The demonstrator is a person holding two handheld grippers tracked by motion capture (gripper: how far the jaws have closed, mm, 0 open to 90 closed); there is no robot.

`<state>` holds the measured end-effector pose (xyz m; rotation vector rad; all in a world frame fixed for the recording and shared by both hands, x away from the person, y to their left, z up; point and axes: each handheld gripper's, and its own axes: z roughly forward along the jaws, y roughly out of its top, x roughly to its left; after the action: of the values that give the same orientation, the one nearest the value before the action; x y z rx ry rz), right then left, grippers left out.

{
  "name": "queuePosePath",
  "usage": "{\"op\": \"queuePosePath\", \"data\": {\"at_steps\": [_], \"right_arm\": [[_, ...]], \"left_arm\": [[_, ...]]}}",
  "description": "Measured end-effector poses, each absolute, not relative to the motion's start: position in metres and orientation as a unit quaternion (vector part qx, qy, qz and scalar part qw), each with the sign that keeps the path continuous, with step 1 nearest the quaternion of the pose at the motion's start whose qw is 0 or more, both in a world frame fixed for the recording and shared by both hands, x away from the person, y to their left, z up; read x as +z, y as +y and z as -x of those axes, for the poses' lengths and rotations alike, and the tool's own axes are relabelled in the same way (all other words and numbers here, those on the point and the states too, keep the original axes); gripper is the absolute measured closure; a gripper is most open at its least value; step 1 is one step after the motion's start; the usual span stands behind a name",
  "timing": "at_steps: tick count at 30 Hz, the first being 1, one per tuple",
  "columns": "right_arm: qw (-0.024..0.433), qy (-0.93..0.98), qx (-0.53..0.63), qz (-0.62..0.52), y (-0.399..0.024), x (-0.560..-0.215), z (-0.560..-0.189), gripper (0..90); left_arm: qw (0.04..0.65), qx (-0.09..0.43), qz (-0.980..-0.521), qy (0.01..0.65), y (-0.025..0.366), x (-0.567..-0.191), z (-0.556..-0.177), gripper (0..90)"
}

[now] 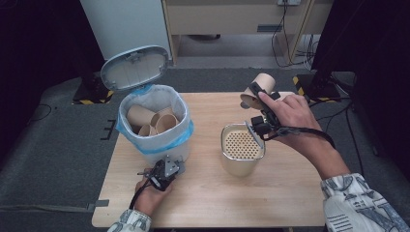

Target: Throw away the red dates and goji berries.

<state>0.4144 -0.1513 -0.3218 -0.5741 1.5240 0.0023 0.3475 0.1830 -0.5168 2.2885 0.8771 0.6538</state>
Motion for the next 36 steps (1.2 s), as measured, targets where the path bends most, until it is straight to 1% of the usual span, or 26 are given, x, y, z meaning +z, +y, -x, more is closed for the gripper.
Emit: {"op": "queuePosePath", "data": {"at_steps": [4,7,10,13,16,18,19,22,25,29,36], "right_arm": [[0.676,0.677,-0.024,0.289,-0.148,-0.332,-0.412,30.0],[0.688,0.667,-0.027,0.284,-0.149,-0.328,-0.413,30.2],[0.673,0.666,-0.053,0.319,-0.147,-0.337,-0.411,30.4],[0.687,0.657,-0.056,0.305,-0.149,-0.334,-0.411,30.6],[0.678,0.653,-0.068,0.331,-0.145,-0.338,-0.409,30.6],[0.695,0.646,-0.059,0.310,-0.145,-0.329,-0.409,30.6],[0.693,0.645,-0.065,0.315,-0.145,-0.328,-0.410,30.5],[0.676,0.639,-0.091,0.356,-0.143,-0.340,-0.409,30.6],[0.689,0.634,-0.089,0.340,-0.145,-0.337,-0.409,30.5],[0.681,0.628,-0.100,0.362,-0.141,-0.341,-0.406,30.6],[0.693,0.623,-0.092,0.352,-0.143,-0.338,-0.406,30.5]], "left_arm": [[0.298,0.246,-0.861,0.330,0.183,-0.517,-0.347,89.9],[0.298,0.246,-0.861,0.330,0.183,-0.517,-0.348,89.9],[0.298,0.246,-0.861,0.330,0.183,-0.517,-0.348,89.9],[0.298,0.246,-0.861,0.330,0.183,-0.517,-0.347,89.9],[0.298,0.246,-0.861,0.330,0.183,-0.517,-0.347,89.9],[0.298,0.246,-0.861,0.330,0.183,-0.517,-0.347,89.9],[0.298,0.246,-0.861,0.330,0.183,-0.517,-0.347,89.9],[0.299,0.246,-0.861,0.330,0.183,-0.517,-0.348,89.9],[0.298,0.246,-0.861,0.330,0.183,-0.517,-0.348,89.9],[0.298,0.246,-0.861,0.330,0.183,-0.517,-0.348,89.9],[0.299,0.246,-0.861,0.330,0.183,-0.517,-0.348,89.9]]}}
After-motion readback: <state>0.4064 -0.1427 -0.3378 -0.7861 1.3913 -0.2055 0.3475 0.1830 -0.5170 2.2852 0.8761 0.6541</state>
